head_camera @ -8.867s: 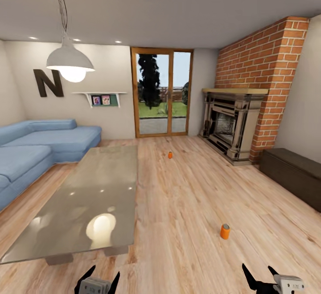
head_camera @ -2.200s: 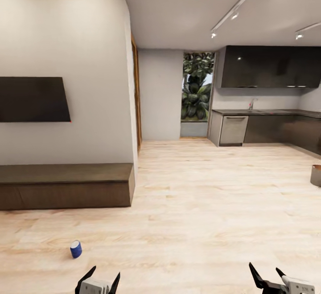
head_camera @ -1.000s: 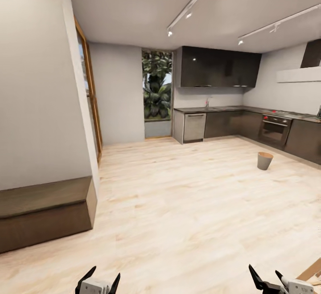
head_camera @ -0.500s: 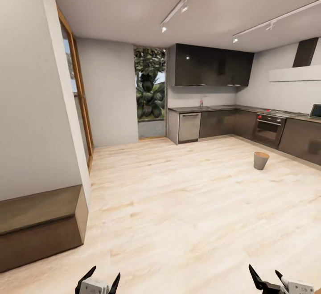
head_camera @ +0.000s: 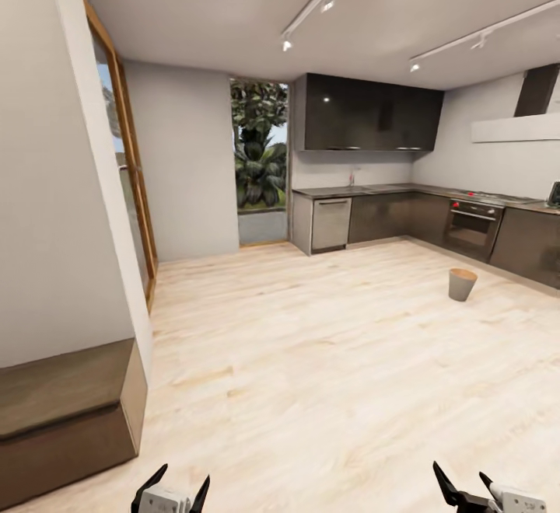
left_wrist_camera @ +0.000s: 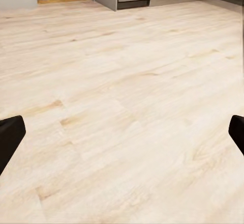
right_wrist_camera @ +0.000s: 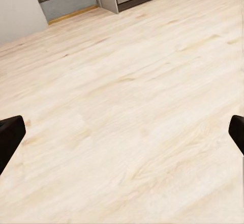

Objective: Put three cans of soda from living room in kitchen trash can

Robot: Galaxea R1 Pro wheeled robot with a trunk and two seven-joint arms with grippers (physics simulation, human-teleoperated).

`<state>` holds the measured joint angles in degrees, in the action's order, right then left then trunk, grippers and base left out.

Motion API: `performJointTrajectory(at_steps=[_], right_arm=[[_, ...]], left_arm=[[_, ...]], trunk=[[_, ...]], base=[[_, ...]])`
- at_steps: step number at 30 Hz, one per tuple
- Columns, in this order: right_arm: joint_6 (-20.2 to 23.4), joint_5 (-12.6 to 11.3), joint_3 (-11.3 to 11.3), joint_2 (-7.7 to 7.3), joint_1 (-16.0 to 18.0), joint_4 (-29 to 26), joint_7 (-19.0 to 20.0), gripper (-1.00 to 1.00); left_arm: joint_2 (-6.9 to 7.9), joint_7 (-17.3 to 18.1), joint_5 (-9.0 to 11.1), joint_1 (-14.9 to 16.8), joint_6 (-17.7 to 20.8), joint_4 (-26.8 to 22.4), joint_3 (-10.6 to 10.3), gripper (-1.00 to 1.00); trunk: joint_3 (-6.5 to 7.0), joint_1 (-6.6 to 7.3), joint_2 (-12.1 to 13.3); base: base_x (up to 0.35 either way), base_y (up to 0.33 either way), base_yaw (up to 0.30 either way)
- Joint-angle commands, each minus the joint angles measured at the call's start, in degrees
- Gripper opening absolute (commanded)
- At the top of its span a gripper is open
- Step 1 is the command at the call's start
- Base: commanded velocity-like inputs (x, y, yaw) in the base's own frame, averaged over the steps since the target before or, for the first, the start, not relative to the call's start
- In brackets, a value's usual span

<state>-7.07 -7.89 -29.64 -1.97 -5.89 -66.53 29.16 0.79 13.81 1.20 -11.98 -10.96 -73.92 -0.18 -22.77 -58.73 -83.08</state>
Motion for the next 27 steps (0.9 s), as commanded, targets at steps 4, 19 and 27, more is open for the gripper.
performJointTrajectory(at_steps=[4,19,27], right_arm=[[0.08,-0.01,0.01,0.00,0.00,0.01,-0.10,1.00],[-0.04,-0.04,0.02,0.03,0.00,0.01,-0.16,1.00],[-0.05,-0.02,0.02,0.04,0.00,0.02,-0.16,1.00]], left_arm=[[0.00,-0.01,-0.03,-0.02,-0.01,0.00,0.00,1.00],[0.00,-0.01,0.00,0.00,-0.02,0.00,0.00,1.00],[0.00,-0.01,-0.05,-0.01,0.00,0.00,0.00,1.00]], trunk=[[0.00,0.00,0.00],[0.25,0.00,0.00],[0.45,0.00,0.00]], base=[[0.326,0.117,-0.217],[0.326,0.025,-0.242],[0.326,0.001,-0.246]])
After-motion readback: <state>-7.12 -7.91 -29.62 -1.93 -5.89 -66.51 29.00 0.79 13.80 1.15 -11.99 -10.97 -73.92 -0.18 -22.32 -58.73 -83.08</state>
